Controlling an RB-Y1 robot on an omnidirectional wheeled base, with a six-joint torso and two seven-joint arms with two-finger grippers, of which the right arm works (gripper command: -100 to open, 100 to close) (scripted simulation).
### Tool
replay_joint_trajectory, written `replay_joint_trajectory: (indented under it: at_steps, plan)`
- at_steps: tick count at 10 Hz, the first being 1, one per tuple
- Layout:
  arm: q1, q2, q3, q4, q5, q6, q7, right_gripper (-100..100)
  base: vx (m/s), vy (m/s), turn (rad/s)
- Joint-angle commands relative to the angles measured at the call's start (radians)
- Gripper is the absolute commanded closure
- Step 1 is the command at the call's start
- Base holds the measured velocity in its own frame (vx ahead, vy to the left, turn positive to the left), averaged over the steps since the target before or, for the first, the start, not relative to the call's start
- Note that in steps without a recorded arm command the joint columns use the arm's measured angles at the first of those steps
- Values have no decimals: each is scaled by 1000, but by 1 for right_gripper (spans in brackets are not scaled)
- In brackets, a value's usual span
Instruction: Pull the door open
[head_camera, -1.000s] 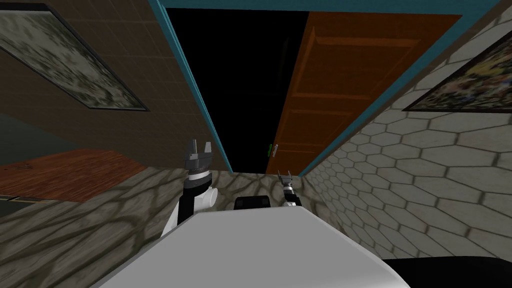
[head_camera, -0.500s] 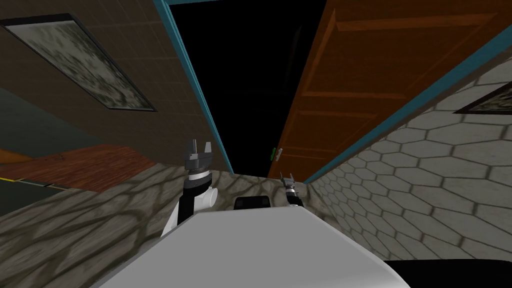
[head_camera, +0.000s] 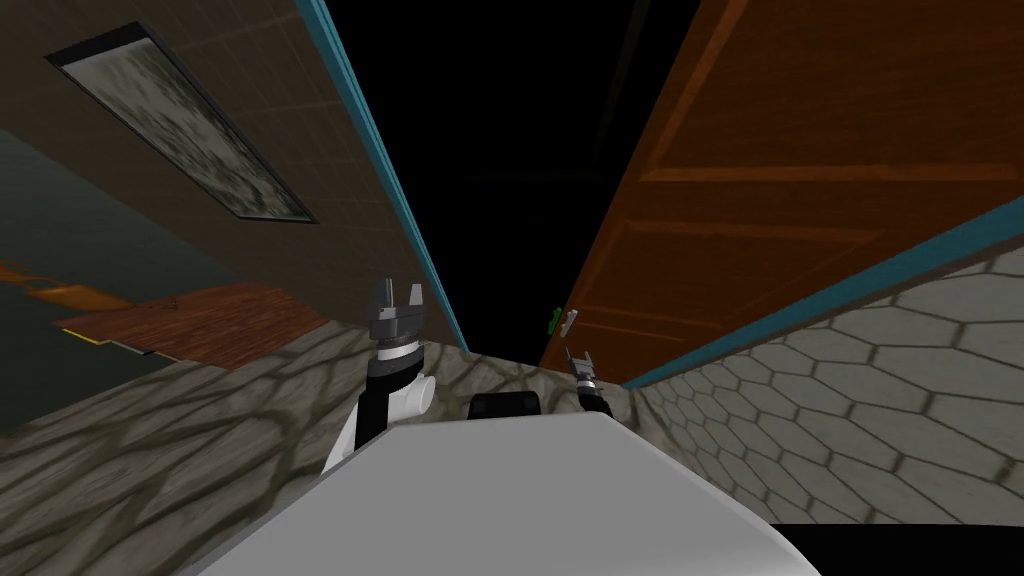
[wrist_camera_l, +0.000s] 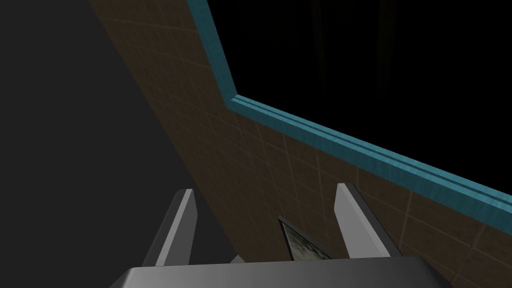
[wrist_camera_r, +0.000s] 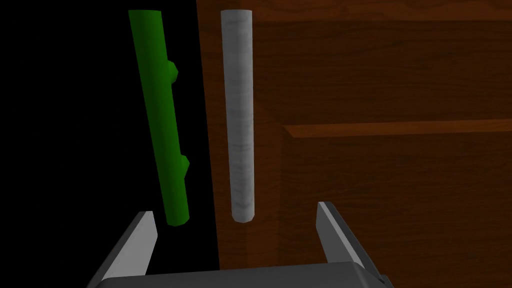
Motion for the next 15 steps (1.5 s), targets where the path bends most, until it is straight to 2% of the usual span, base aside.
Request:
replay_joint_trajectory:
  at_steps: [1,2,7,11,13,14,15]
  plan:
    - [0,0,0,0,0,0,0,-100,100,-20,27]
    - [20,-7,-5,14,-6,-1,-3,-100,-84,7,-122]
    - [77,-33,-32,59,-26,0,-5,-100,-163,1,-82]
    - [139,-68,-74,116,-54,1,-7,-100,-123,-22,-104]
    - [139,-68,-74,116,-54,1,-7,-100,-55,-7,0]
    - [161,-82,-95,142,-67,3,-8,-100,-36,-10,-68]
    - [170,-91,-112,162,-76,6,-9,-100,-4,-35,-68]
